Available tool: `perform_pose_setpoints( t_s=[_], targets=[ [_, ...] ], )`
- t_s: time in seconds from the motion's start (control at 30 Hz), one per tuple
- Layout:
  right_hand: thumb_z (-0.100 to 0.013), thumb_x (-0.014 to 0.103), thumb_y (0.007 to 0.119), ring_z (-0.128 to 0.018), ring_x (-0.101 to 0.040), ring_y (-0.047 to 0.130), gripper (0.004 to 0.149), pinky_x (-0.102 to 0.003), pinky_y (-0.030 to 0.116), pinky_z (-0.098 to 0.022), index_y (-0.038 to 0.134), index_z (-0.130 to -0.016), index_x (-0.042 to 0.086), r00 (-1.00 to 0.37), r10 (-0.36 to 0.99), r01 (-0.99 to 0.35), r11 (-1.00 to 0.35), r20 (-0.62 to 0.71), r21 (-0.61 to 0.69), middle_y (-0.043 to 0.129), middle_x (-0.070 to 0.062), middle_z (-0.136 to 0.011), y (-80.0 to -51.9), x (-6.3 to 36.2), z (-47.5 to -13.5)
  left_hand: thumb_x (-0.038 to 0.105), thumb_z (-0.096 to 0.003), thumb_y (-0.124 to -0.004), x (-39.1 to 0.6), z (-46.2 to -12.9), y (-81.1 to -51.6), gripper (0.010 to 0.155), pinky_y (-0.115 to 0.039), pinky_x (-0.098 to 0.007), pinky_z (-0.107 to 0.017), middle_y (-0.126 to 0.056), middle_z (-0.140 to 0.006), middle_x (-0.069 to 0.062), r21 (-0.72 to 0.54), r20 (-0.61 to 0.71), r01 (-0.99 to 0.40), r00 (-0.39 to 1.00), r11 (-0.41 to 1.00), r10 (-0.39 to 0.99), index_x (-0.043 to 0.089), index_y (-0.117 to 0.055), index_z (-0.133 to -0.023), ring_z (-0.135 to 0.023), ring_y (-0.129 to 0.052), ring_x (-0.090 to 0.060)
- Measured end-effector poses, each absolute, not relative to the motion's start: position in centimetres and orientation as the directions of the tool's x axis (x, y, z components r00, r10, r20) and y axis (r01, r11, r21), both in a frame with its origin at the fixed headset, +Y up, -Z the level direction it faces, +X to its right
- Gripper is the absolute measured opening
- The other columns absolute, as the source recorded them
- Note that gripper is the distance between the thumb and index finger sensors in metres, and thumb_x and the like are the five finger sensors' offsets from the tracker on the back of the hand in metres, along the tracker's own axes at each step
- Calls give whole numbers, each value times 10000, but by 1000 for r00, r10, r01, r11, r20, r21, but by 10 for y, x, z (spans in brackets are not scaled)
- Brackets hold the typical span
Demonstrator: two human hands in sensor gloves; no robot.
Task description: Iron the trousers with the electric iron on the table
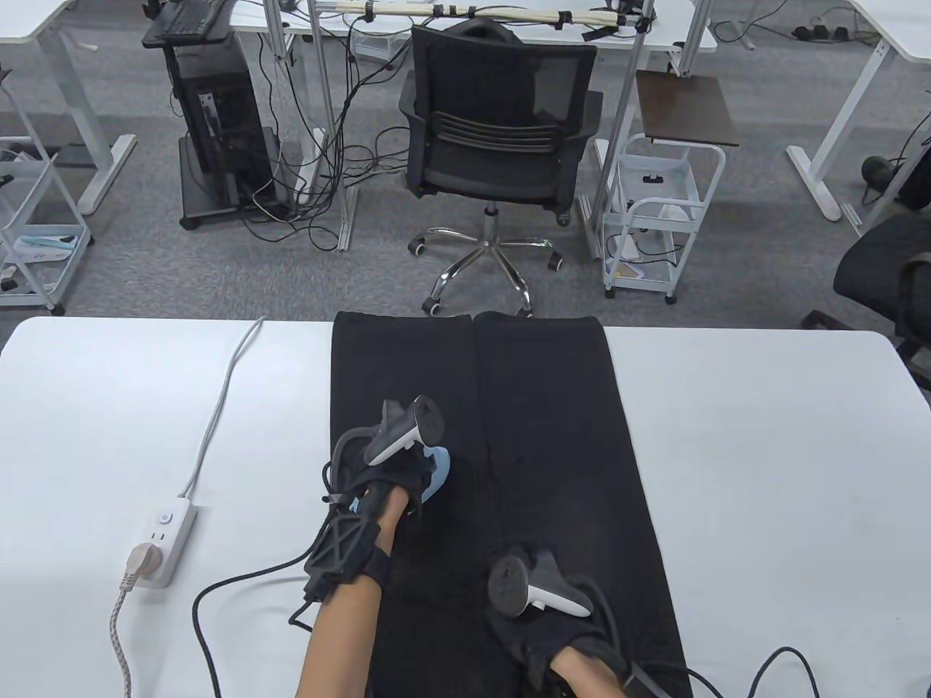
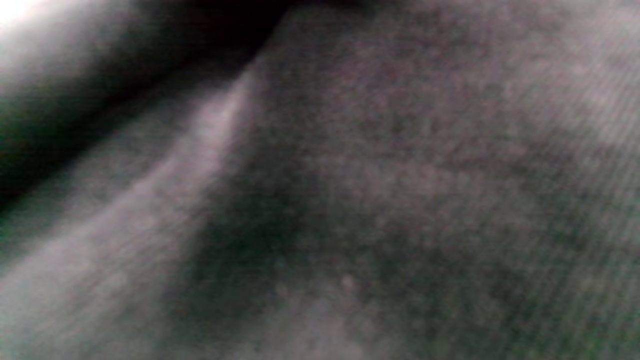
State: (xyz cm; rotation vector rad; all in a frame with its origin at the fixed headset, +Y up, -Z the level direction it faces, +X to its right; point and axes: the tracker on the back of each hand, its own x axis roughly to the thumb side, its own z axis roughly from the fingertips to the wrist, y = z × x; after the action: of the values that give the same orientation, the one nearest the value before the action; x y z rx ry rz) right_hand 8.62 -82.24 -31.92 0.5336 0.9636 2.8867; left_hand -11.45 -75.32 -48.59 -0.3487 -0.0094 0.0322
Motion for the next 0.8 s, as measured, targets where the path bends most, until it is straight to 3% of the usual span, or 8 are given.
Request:
perform_pose_setpoints(
  t_s=[0.2, 0.33, 0.63, 0.8],
  targets=[
    [-627, 449, 404, -976, -550, -49, 706, -784, 193, -629, -49, -1084, 160, -937, 187, 33, -794, 296, 607, -122, -194, -1108, -821, 91, -321, 405, -597, -772, -105, -444, -754, 443, -866, -402, -462, -897, -526, 46, -349, 85, -5, 996, 937, 37, 107, -657, -904, -382, -967, -104],
    [-627, 371, 413, -981, -536, -45, 667, -778, 186, -629, -22, -1093, 175, -935, 218, -4, -795, 280, 607, -105, -182, -1116, -821, 95, -323, 399, -593, -772, -100, -400, -754, 439, -867, -413, -452, -897, -518, 42, -358, 176, 28, 984, 933, 38, 100, -662, -894, -373, -970, -115],
    [-624, 352, 417, -980, -532, -48, 661, -778, 181, -628, -22, -1090, 187, -937, 212, -3, -799, 276, 602, -108, -176, -1113, -821, 95, -323, 388, -585, -777, -92, -295, -755, 440, -869, -432, -434, -903, -504, 25, -362, 398, 112, 916, 925, 45, 78, -670, -880, -355, -977, -134],
    [-625, 357, 415, -978, -540, -45, 666, -782, 188, -628, -30, -1087, 177, -938, 198, 13, -800, 285, 600, -111, -185, -1111, -820, 95, -323, 392, -587, -777, -94, -281, -755, 438, -870, -427, -436, -903, -501, 31, -352, 409, 116, 911, 929, 41, 85, -674, -881, -352, -977, -128]
  ],
)
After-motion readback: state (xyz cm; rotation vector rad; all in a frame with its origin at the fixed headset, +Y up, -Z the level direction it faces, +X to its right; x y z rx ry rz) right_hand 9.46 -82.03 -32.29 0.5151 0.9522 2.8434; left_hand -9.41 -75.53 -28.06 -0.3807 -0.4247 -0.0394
